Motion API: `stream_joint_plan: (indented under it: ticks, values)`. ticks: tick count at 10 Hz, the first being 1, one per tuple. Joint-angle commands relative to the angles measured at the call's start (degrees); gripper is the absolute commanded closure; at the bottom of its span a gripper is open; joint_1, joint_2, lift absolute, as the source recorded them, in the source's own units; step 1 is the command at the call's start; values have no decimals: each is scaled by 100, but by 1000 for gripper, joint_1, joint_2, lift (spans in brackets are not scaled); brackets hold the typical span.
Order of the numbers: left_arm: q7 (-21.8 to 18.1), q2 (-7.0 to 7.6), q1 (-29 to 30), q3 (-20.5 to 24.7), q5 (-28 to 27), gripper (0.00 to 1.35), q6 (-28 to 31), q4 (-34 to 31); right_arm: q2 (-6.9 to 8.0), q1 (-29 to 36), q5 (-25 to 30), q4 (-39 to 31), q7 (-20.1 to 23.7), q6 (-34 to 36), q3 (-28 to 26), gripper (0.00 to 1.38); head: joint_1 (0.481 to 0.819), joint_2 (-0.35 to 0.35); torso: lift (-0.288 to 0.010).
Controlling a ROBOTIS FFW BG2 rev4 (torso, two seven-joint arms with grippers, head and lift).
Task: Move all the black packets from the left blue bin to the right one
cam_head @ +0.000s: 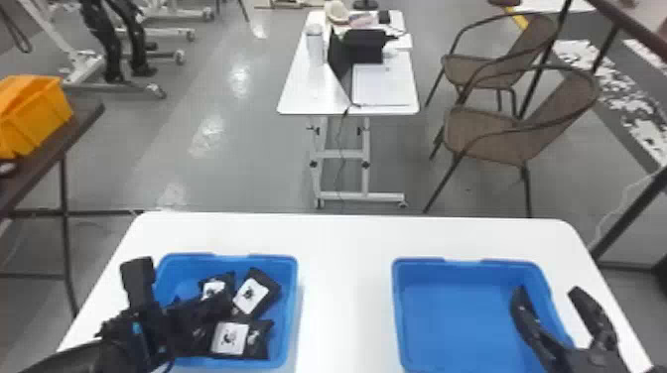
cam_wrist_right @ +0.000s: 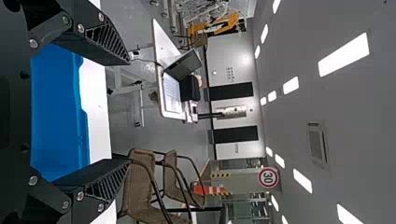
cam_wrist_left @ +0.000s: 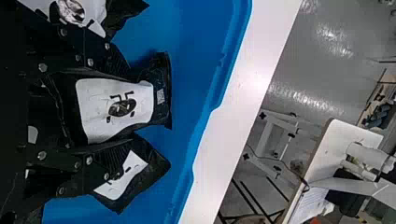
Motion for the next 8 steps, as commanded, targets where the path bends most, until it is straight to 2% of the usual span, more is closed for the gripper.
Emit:
stream_joint_plan:
  ticks: [1, 2, 3, 5, 6, 7, 8]
  values:
    - [-209, 91, 63, -8, -14, 909, 1, -139, 5, -1, -11, 12, 9, 0, 0, 292, 695, 51, 0]
    - [-227, 135, 222, -8, -14, 918, 45, -464, 5, -1, -28, 30, 9, 0, 0, 292, 695, 48, 0]
    - [-332, 144, 424, 36, -14, 984, 80, -842, 5, 8, -55, 39, 9, 0, 9, 292, 695, 47, 0]
    - [-807, 126, 1048, 150, -58, 984, 10, -1949, 5, -1, -107, 39, 18, 0, 44, 291, 695, 31, 0]
    - [-1405, 109, 1303, 106, -41, 984, -570, -2178, 5, -1, -301, 74, 44, 0, 88, 292, 695, 23, 0]
    - [-1809, 56, 1487, 18, -199, 983, -825, -2494, 5, -10, -503, 65, 132, 0, 141, 288, 695, -7, 0]
    - [-2090, 38, 1478, -228, -638, 983, -1493, -2547, 5, -72, -687, 65, 361, 0, 167, 292, 695, -36, 0]
